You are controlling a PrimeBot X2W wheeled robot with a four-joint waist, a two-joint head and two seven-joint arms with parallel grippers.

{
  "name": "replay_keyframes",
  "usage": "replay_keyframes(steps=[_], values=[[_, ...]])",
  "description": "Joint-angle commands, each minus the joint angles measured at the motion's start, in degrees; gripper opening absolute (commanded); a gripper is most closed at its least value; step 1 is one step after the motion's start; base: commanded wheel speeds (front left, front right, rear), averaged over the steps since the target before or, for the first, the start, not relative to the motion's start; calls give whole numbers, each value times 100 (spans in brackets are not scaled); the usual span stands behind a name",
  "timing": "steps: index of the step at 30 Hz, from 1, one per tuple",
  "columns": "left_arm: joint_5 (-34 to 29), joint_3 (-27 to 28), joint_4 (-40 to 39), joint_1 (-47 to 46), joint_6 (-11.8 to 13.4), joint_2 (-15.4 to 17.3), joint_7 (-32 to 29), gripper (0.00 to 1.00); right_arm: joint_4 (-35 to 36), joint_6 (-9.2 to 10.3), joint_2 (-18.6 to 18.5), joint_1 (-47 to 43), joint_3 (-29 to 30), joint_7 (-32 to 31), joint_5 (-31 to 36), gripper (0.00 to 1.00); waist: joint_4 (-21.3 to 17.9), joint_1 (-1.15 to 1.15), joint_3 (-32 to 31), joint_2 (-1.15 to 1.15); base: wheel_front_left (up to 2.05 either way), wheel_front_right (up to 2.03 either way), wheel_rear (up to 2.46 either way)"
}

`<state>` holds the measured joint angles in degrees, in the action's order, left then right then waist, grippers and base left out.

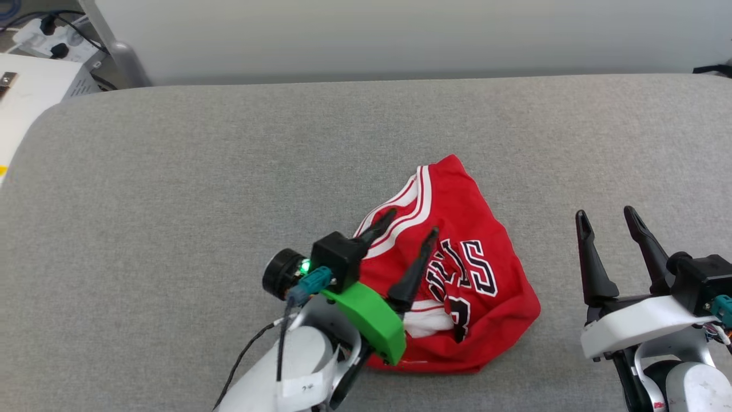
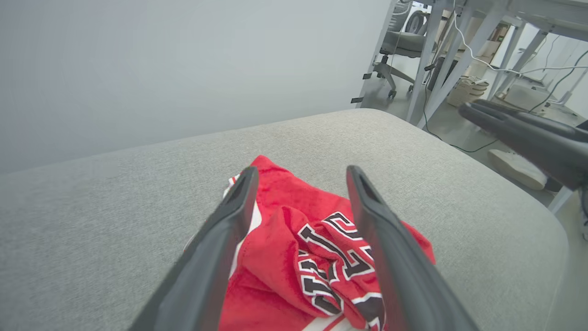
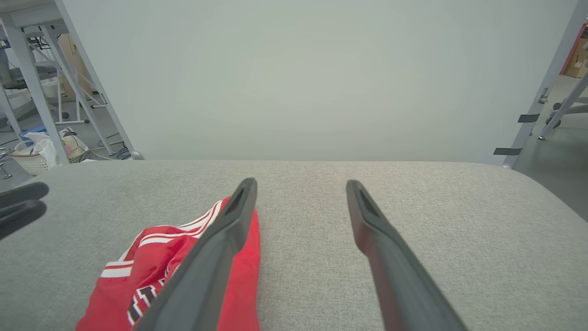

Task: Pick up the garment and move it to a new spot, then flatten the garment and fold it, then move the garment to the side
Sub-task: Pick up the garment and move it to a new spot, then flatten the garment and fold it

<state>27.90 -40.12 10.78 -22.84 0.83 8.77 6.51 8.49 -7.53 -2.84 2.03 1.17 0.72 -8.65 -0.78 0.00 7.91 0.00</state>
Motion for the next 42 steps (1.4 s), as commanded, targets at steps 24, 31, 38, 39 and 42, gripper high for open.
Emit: replay_keyframes(steps=[24, 31, 38, 39, 42], values=[[310, 1824, -269, 1504, 1128, 1090, 794, 100, 107, 4, -4, -613, 110, -266, 6, 100, 359, 0, -724, 0, 0, 0, 0], [339, 1768, -365, 1523, 1119, 1123, 691, 100, 59, 4, -4, -635, 201, -321, -45, 100, 391, 0, -737, 0, 0, 0, 0], [322, 1692, -454, 1384, 1100, 1072, 669, 100, -776, 4, -4, -395, 621, -612, -547, 100, 519, 0, -567, 0, 0, 0, 0], [313, 1680, -478, 1342, 1089, 1054, 678, 100, -984, 4, -4, -294, 706, -712, -608, 100, 571, 0, -503, 0, 0, 0, 0], [282, 1636, -520, 1216, 1050, 979, 708, 100, -1486, 4, -4, 88, 922, -921, -712, 100, 734, 0, -331, 0, 0, 0, 0]])
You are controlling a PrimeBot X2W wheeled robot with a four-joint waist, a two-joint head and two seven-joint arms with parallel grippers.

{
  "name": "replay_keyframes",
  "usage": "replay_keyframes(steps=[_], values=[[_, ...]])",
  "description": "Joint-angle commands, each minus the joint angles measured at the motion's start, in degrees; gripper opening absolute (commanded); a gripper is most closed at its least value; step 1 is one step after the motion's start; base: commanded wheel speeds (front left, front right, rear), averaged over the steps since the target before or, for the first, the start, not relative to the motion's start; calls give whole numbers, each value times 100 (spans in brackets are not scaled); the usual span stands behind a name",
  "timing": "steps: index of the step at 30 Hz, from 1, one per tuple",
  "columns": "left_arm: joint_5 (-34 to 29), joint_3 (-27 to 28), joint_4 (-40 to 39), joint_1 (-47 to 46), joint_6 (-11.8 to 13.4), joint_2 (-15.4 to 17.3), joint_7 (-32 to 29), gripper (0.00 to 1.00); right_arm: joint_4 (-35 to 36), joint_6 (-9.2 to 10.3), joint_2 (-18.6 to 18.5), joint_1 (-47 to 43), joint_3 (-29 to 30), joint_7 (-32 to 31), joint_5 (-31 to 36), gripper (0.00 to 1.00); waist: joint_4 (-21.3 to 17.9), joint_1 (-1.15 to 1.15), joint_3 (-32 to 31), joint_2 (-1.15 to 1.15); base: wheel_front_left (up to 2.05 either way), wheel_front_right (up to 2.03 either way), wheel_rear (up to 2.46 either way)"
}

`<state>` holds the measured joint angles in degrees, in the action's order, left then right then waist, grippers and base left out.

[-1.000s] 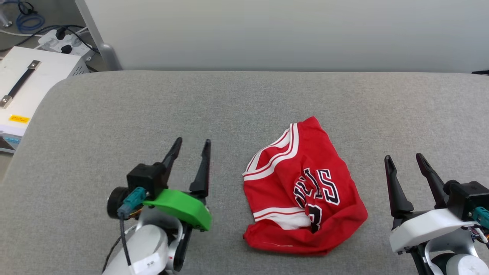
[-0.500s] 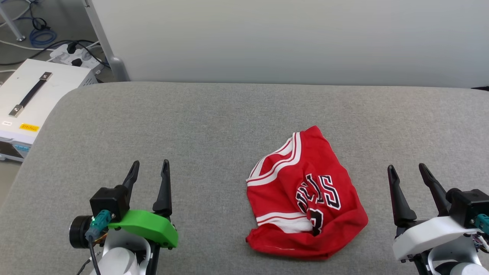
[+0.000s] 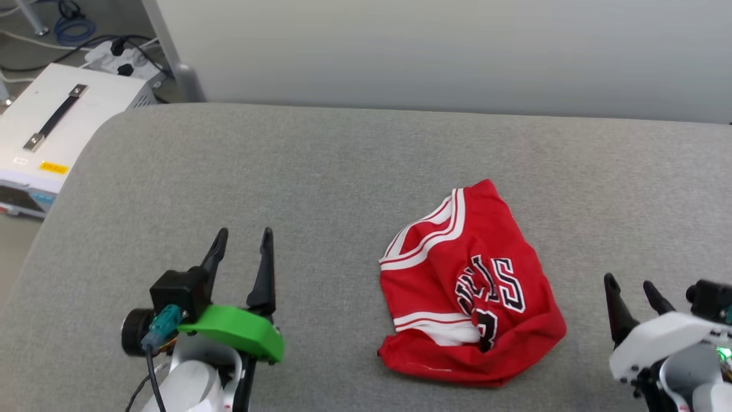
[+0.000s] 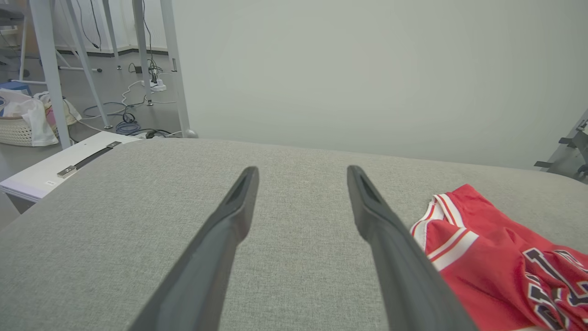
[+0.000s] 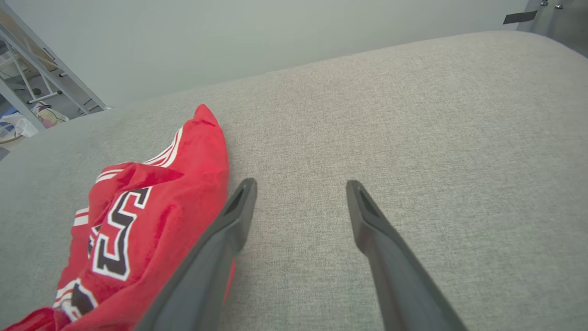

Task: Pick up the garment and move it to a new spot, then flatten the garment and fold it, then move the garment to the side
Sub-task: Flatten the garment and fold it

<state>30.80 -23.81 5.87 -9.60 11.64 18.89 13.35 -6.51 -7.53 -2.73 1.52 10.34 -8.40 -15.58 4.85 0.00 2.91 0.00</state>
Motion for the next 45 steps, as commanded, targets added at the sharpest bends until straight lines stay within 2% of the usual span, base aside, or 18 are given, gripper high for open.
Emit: replay_keyframes(steps=[1, 4, 8, 17, 21, 25, 26, 27, 28, 30, 37, 41, 45], values=[[-19, -22, -37, -164, -53, -80, 35, 100, -174, 4, -25, 300, 77, -133, -43, 100, 260, 0, 247, 0, 0, 0, 0], [-52, -67, -42, -296, -105, -198, 74, 100, -591, 4, -187, 776, 114, -464, -148, 100, 451, 0, 424, 0, 0, 0, 0], [-112, -146, -14, -457, -205, -392, 119, 100, -1106, 4, -614, 1461, -65, -1038, -330, 100, 722, 0, 657, 0, 0, 0, 0], [-244, -198, 103, -703, -454, -778, 160, 100, -1956, 4, -1429, 2631, -1391, -2382, -815, 100, 1173, 0, 1067, 0, 0, 0, 0], [-330, -81, 106, -717, -536, -895, 162, 100, -2270, 4, -1578, 2742, -2066, -2870, -1108, 100, 1246, 0, 1139, 0, 0, 0, 0], [-415, 42, 130, -665, -614, -998, 163, 100, -2655, 4, -1549, 2598, -2423, -3435, -1419, 100, 1272, 0, 1154, 0, 0, 0, 0], [-433, 70, 138, -652, -629, -1016, 163, 100, -2725, 4, -1530, 2560, -2472, -3573, -1468, 75, 1268, 0, 1152, 0, 0, 0, 0], [-455, 106, 147, -634, -646, -1035, 163, 100, -2765, 4, -1503, 2523, -2555, -3727, -1528, 30, 1254, 0, 1146, 0, 0, 0, 0], [-473, 134, 154, -620, -658, -1047, 163, 100, -2760, 4, -1478, 2510, -2586, -3794, -1601, 0, 1239, 0, 1143, 0, 0, 0, 0], [-503, 199, 179, -589, -685, -1067, 163, 100, -2655, 4, -1494, 2545, -2657, -3793, -1673, 0, 1178, 0, 1122, 0, 0, 0, 0], [-602, 326, 294, -492, -754, -1020, 164, 100, -1763, 4, -1761, 2978, -2363, -2910, -1561, 0, 841, 0, 898, 0, 0, 0, 0], [-615, 357, 336, -426, -746, -963, 164, 100, -1177, 4, -1873, 2906, -1861, -2554, -1364, 0, 619, 0, 738, 0, 0, 0, 0], [-597, 373, 350, -360, -724, -914, 149, 100, -715, 4, -1847, 2369, -1062, -2498, -1103, 0, 423, 0, 618, 0, 0, 0, 0]])
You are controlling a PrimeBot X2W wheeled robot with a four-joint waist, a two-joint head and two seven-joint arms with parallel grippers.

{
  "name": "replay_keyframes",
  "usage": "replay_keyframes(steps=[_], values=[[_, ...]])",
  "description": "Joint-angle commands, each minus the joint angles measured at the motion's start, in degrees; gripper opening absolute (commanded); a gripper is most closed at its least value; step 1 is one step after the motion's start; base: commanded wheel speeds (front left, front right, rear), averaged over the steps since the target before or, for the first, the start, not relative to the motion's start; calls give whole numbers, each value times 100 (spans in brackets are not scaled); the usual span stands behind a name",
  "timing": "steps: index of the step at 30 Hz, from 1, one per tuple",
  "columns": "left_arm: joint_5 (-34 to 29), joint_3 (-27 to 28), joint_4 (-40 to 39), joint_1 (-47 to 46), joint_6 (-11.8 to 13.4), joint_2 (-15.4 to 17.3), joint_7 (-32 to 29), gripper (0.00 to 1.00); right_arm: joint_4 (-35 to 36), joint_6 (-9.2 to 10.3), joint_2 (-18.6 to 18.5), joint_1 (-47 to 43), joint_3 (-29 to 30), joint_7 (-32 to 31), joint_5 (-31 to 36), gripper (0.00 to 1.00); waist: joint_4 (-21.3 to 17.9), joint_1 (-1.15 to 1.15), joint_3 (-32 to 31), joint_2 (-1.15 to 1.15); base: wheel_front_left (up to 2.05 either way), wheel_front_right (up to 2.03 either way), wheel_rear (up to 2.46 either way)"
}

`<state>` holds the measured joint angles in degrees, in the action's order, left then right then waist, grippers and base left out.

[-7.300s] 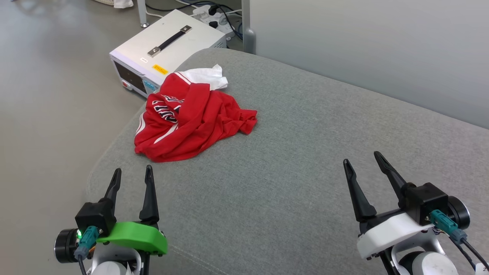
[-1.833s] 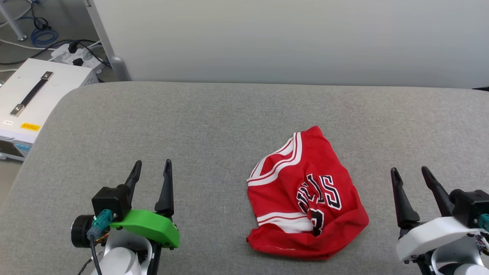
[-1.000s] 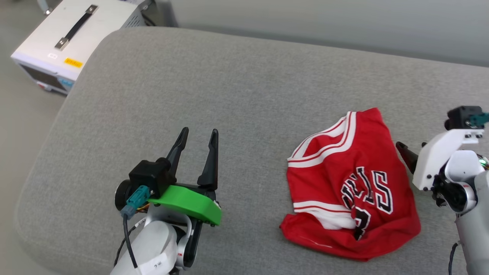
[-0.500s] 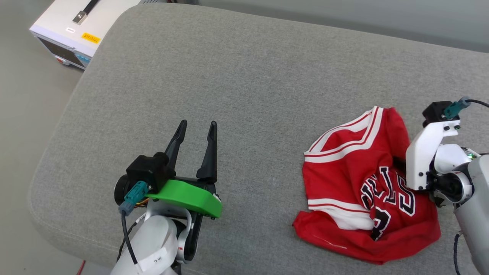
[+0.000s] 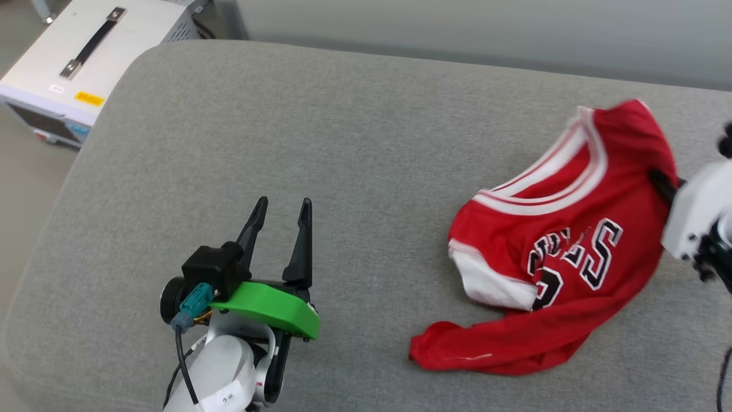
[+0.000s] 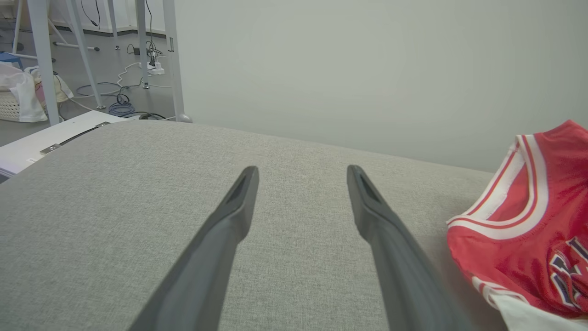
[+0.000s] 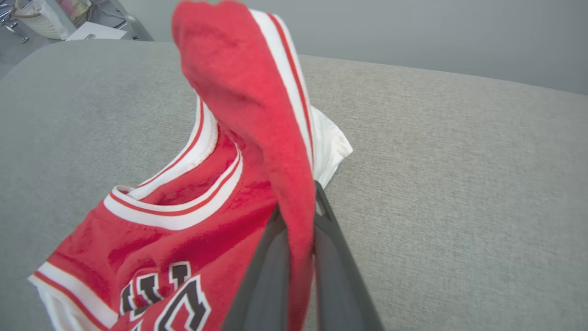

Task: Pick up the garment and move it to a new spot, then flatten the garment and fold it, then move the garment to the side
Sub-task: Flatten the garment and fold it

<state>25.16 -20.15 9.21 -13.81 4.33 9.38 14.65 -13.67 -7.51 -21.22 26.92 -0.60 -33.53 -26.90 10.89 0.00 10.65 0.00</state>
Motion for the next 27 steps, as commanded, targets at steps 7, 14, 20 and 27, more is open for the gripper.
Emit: replay_keyframes(steps=[7, 14, 20, 27], values=[[12, -2, 13, 196, 47, 117, -90, 100, 454, 2, 561, -1696, 1476, -175, 423, 0, -419, 0, -269, 0, 0, 0, 0], [80, 7, 31, 331, 103, 158, -168, 100, 422, 2, 1330, -2598, 2109, -136, 634, 0, -531, 0, -285, 0, 0, 0, 0], [103, -30, 42, 379, 119, 179, -219, 100, 422, 2, 1633, -2571, 2325, 660, 716, 100, -507, 0, -338, 0, 0, 0, 0], [134, -29, 29, 470, 157, 251, -273, 100, 827, 2, 1775, -2524, 2357, 2081, 1052, 100, -453, 0, -482, 0, 0, 0, 0]])
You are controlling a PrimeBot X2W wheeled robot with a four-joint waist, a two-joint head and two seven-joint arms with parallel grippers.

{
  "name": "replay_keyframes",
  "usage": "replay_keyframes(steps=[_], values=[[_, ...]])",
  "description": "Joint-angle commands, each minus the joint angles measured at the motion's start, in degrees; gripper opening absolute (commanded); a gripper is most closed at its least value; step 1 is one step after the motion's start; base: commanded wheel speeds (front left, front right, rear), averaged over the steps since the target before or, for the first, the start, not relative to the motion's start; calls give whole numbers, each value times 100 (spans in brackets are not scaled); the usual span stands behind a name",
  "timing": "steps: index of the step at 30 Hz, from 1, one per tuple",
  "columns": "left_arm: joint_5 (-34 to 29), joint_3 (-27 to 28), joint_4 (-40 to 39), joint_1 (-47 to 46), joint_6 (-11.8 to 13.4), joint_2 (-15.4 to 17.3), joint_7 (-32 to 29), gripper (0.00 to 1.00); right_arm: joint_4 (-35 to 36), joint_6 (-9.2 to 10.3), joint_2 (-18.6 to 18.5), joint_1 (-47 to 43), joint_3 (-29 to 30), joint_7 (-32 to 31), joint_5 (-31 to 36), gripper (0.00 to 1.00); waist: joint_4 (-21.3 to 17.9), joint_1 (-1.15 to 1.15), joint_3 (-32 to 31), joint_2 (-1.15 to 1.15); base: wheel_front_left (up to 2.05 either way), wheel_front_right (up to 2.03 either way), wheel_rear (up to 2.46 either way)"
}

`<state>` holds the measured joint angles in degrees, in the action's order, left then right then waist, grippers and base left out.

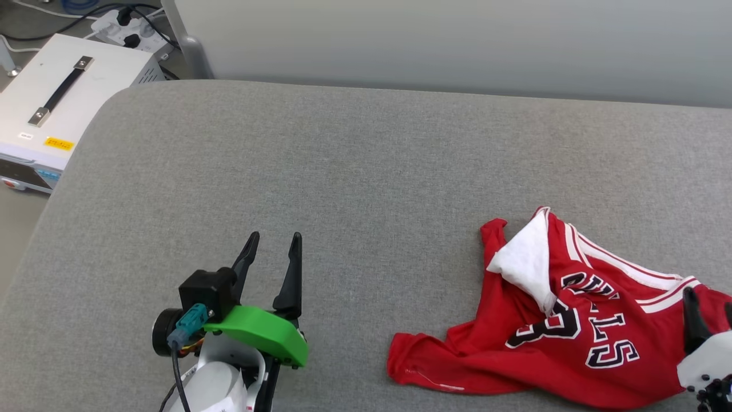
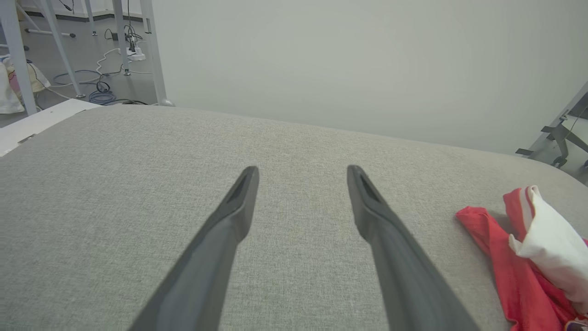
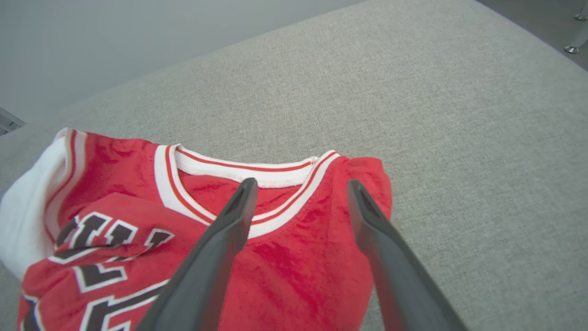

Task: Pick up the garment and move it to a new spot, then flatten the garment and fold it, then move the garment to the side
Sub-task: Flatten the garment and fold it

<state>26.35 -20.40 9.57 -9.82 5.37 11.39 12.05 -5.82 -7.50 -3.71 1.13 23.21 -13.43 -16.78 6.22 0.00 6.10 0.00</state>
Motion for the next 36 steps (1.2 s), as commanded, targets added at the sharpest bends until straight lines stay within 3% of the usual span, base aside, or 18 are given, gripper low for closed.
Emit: replay_keyframes(steps=[1, 9, 17, 24, 26, 27, 29, 36], values=[[21, -1, -16, 82, 61, 64, -24, 100, 122, 1, 37, 49, -94, 256, 92, 100, 18, 0, -43, 0, 0, 0, 0], [40, 36, -119, 107, 158, 162, -151, 100, 904, 1, 72, -221, -966, 1099, 426, 100, -34, 0, -152, 0, 0, 0, 0], [-22, -96, -334, -192, 117, 407, -729, 100, 1851, 1, 81, -682, -1680, 1106, 720, 100, -396, 0, -80, 0, 0, 0, 0], [-9, -746, -431, -913, -355, 265, -1722, 100, 2247, 1, 82, -815, -1914, 946, 798, 100, -718, 0, 90, 0, 0, 0, 0], [3, -978, -407, -1163, -521, 153, -2021, 100, 2274, 1, 82, -838, -1900, 900, 782, 100, -797, 0, 150, 0, 0, 0, 0], [27, -1316, -304, -1528, -776, -52, -2403, 100, 2290, 1, 82, -824, -1908, 872, 725, 100, -910, 0, 272, 0, 0, 0, 0], [61, -1515, -191, -1756, -914, -203, -2599, 100, 2286, 1, 82, -791, -1895, 879, 690, 100, -963, 0, 359, 0, 0, 0, 0], [219, -2009, 549, -2561, -1168, -540, -3159, 100, 2241, 1, 83, -622, -1956, 911, 560, 100, -1181, 0, 745, 0, 0, 0, 0]])
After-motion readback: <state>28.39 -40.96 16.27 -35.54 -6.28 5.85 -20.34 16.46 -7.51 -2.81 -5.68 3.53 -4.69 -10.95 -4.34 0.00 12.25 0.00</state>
